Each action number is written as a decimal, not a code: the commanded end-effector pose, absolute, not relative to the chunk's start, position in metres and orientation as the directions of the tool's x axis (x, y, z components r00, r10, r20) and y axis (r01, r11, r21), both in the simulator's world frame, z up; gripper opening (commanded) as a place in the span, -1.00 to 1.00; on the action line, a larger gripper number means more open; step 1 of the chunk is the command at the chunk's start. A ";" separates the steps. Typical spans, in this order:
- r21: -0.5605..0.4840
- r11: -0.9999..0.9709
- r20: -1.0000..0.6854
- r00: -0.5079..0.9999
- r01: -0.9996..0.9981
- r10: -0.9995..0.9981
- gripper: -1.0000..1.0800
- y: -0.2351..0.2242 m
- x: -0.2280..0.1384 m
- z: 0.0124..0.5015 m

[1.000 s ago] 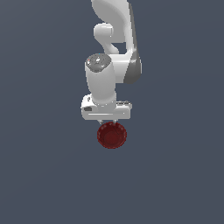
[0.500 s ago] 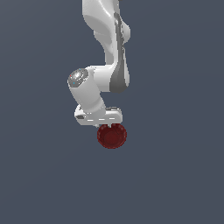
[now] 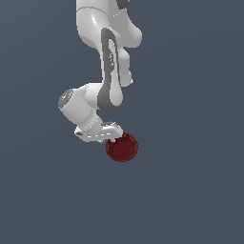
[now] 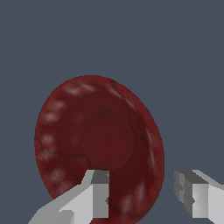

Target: Pick up the object and move it to a goal position.

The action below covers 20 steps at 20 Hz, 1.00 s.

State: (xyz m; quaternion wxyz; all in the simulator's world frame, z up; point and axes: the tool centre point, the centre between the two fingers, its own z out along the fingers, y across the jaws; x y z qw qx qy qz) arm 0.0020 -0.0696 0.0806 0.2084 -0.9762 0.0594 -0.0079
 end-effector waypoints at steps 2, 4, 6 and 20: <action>-0.452 -0.883 -0.001 0.990 -0.123 -0.138 0.23 -0.075 0.001 0.071; -0.469 -0.874 0.002 0.989 -0.128 -0.146 0.23 -0.078 0.001 0.067; -0.482 -0.866 0.005 0.988 -0.132 -0.153 0.23 -0.080 0.001 0.065; -0.494 -0.859 0.007 0.987 -0.136 -0.160 0.23 -0.071 0.002 0.042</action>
